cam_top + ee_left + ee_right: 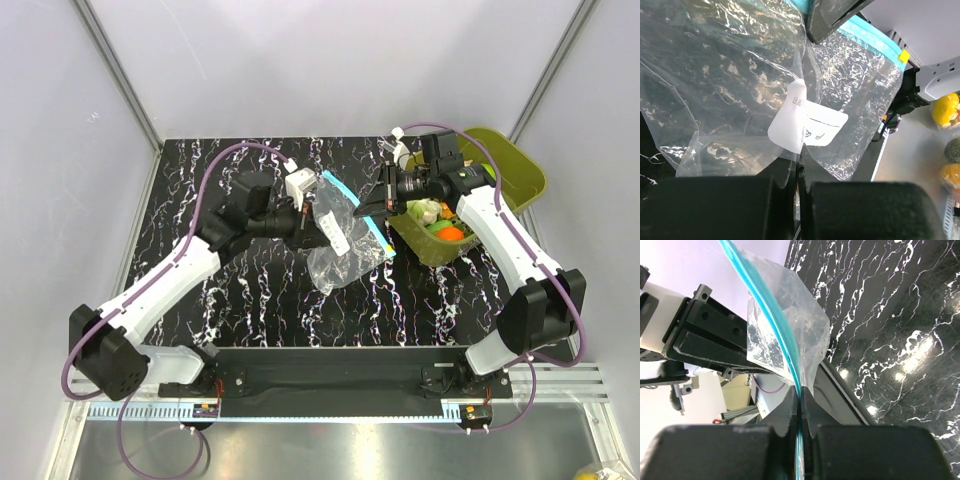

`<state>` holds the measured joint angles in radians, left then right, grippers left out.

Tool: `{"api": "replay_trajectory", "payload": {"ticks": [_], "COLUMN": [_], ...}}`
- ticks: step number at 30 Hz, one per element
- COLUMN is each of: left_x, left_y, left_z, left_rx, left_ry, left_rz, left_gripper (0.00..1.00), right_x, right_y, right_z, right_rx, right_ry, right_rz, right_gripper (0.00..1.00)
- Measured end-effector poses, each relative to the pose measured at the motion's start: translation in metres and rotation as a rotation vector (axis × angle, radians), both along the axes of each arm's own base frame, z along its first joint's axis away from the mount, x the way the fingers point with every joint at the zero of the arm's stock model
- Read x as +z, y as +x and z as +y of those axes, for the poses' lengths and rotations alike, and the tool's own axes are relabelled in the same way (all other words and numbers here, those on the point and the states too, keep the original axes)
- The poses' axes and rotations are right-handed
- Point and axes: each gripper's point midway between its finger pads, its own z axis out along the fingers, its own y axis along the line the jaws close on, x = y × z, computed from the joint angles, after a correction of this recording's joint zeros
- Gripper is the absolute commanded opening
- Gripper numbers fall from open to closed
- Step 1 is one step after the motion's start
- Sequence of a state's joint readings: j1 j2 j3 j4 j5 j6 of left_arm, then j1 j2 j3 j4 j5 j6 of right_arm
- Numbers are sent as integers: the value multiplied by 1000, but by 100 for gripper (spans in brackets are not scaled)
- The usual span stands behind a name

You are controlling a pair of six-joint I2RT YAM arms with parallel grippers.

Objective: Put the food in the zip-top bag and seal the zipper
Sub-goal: Pick up the zipper food storage bag at the center of the board.

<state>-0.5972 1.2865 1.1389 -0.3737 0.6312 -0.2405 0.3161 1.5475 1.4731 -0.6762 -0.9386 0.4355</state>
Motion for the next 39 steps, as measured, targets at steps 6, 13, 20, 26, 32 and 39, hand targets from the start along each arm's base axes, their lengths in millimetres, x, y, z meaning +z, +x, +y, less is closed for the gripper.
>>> {"api": "replay_trajectory", "payload": {"ticks": [6,13,20,26,32,39], "left_x": [-4,27,35,6,16,25], "left_y": [5,49,77,86,101,106], "left_z": [5,6,-12,-25,-38,-46], "left_rx": [54,249,394,517,599,613], "left_ry": [34,89,14,-15,-96,-158], "left_rz": [21,59,248,526,652,673], "left_gripper": [60,72,74,74,73,68], "right_x": [-2,-10,-17,-14,-16,-14], "right_y": [0,10,16,18,17,20], "right_z": [-2,-15,-29,-39,-38,-38], "right_rx": [-6,-79,-148,-194,-195,-204], "right_ry": [-16,-145,-294,-394,-457,-457], "right_rz": [2,-41,-124,-218,-284,-303], "right_gripper": [0,0,0,0,0,0]}}
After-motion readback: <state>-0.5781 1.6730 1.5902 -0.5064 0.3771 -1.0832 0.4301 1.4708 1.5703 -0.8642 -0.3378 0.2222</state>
